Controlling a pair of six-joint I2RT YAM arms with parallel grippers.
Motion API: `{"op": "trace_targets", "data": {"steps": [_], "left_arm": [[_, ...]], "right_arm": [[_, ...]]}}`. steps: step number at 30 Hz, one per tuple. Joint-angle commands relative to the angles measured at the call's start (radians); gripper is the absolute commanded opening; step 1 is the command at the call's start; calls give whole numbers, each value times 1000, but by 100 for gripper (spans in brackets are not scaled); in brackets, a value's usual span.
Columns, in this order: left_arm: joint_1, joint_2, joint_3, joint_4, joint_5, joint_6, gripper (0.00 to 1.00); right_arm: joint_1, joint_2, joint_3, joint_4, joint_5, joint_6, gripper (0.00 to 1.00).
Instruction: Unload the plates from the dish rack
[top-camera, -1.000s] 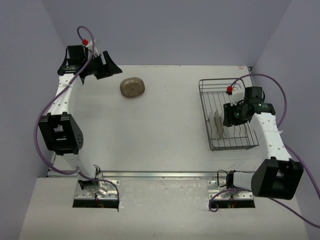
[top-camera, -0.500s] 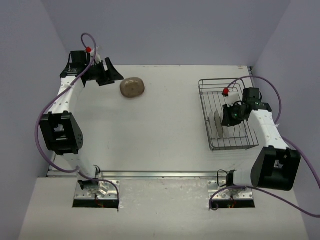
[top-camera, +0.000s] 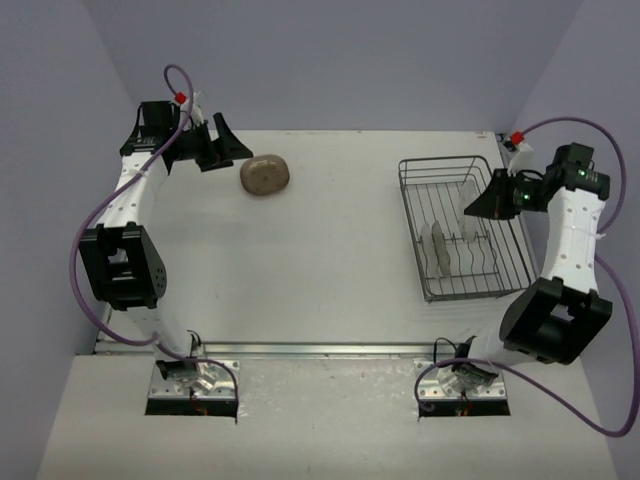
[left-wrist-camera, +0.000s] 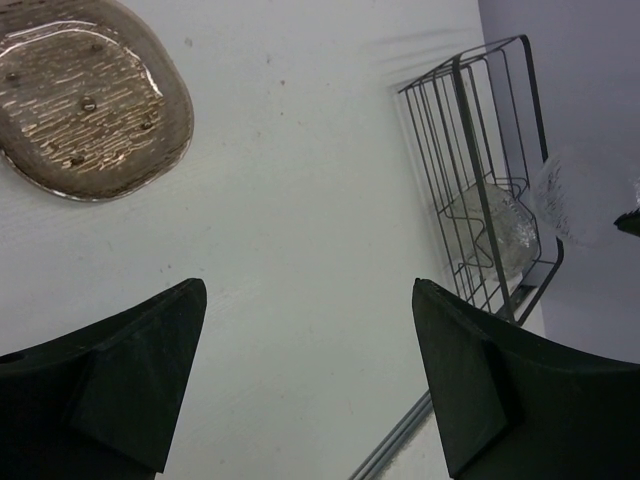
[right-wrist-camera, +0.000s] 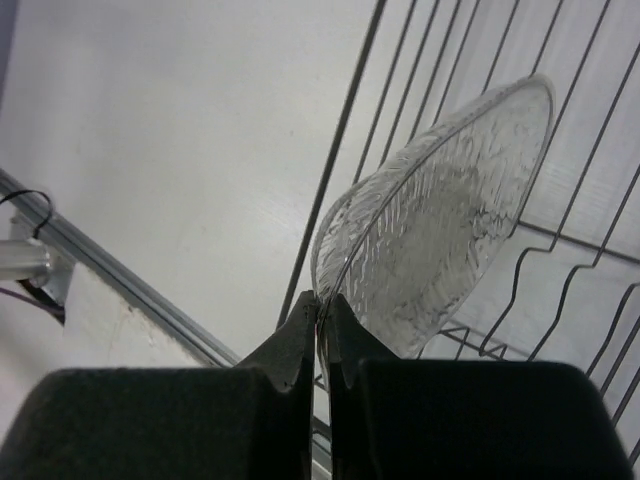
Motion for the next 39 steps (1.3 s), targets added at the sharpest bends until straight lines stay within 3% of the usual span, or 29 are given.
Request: {"op": "trace_targets", "data": {"steps": [1, 7, 9, 10, 12, 15, 20, 23, 27, 34, 39], "left_arm": [[-6, -54, 15, 47, 74, -9, 82], [-45, -112, 17, 11, 48, 50, 81], [-105, -145, 15, -27, -11, 108, 81], [-114, -155, 15, -41, -35, 116, 81], [-198, -178, 13, -78, -127, 169, 81], [-297, -214, -13, -89, -203, 208, 81], [-400, -214, -62, -94, -277, 213, 77], [-445, -214, -91, -78, -314, 208, 75], [-488, -202, -99, -68, -348, 207, 73], [-525, -153, -44, -89, -355, 257, 71], [-570, -121, -33, -132, -357, 322, 64]], "right_arm": [[-26, 28, 172, -214, -265, -137, 0], [60, -77, 223, -115, -155, -219, 0], [258, -171, 115, 46, 16, -263, 0], [287, -216, 100, 69, 94, -280, 0], [525, -361, -82, 253, 391, -370, 0], [844, -431, -293, 405, 702, -489, 0], [1043, -446, -535, 746, 1042, -682, 0], [1109, -423, -660, 1101, 1174, -878, 0], [1193, -414, -821, 1371, 1214, -1052, 0], [1278, -431, -1083, 1745, 1076, -1371, 0], [1290, -460, -1153, 1722, 1031, -1419, 0]]}}
